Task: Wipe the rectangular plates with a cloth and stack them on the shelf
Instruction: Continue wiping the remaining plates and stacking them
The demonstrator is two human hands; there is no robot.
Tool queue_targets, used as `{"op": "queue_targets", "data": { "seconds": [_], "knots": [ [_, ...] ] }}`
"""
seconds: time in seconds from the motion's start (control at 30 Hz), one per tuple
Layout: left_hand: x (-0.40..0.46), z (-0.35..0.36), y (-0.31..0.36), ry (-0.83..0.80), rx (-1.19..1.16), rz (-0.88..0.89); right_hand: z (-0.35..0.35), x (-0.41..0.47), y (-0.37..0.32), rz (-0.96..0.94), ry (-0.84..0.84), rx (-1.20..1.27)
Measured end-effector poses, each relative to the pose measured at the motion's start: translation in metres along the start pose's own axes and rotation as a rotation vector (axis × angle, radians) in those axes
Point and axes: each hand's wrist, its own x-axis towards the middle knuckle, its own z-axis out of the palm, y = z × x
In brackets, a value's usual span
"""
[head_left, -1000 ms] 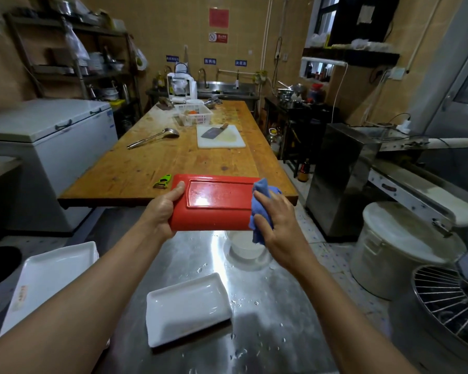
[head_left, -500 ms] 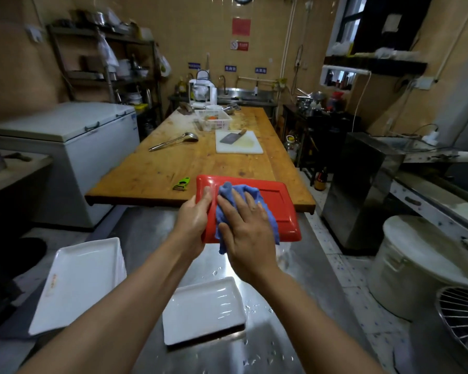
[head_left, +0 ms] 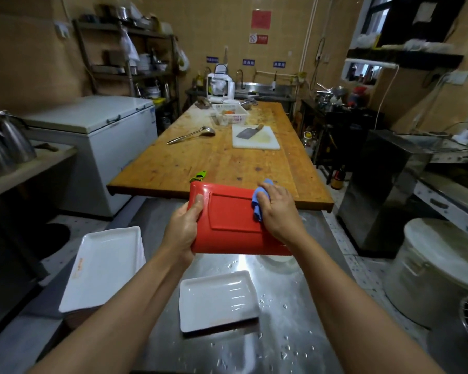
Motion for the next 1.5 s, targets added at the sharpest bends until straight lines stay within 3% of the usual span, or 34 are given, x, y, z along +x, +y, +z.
{"op": "queue_targets", "data": {
  "seconds": [0.23, 0.4, 0.5, 0.6, 0.83, 0.97, 1.1, 1.23, 1.37, 1.5],
  "knots": [
    [0.004, -0.038, 0.0, 0.059, -0.12, -0.079, 0.008, -0.005, -0.014, 0.17, -0.07, 0.2],
    [0.008, -0.064, 0.009, 0.111, -0.224, -0.111, 0.031, -0.023, -0.026, 0.128, 0.028, 0.287],
    [0.007, -0.081, 0.012, 0.149, -0.242, -0.134, 0.039, -0.032, -0.033, 0.205, 0.121, 0.487],
    [0.004, -0.093, 0.015, 0.19, -0.223, -0.122, 0.052, -0.038, -0.036, 0.245, 0.164, 0.518],
    [-0.008, -0.125, 0.039, 0.294, -0.194, -0.019, 0.079, -0.049, -0.028, 0.366, 0.028, 0.536],
    [-0.019, -0.14, 0.063, 0.339, 0.166, 0.264, 0.092, -0.039, -0.037, 0.461, -0.025, 0.645],
    [-0.035, -0.161, 0.081, 0.304, 0.828, 0.575, 0.098, -0.033, -0.053, 0.431, -0.088, 0.637],
    [-0.044, -0.184, 0.076, 0.269, 1.405, 0.758, 0.111, -0.036, -0.067, 0.431, -0.167, 0.652],
    [-0.048, -0.209, 0.051, 0.144, 1.721, 0.964, 0.133, -0.037, -0.073, 0.426, -0.302, 0.651],
    [-0.051, -0.23, 0.022, 0.092, 1.817, 0.998, 0.141, -0.038, -0.08, 0.406, -0.316, 0.609]
  ]
}}
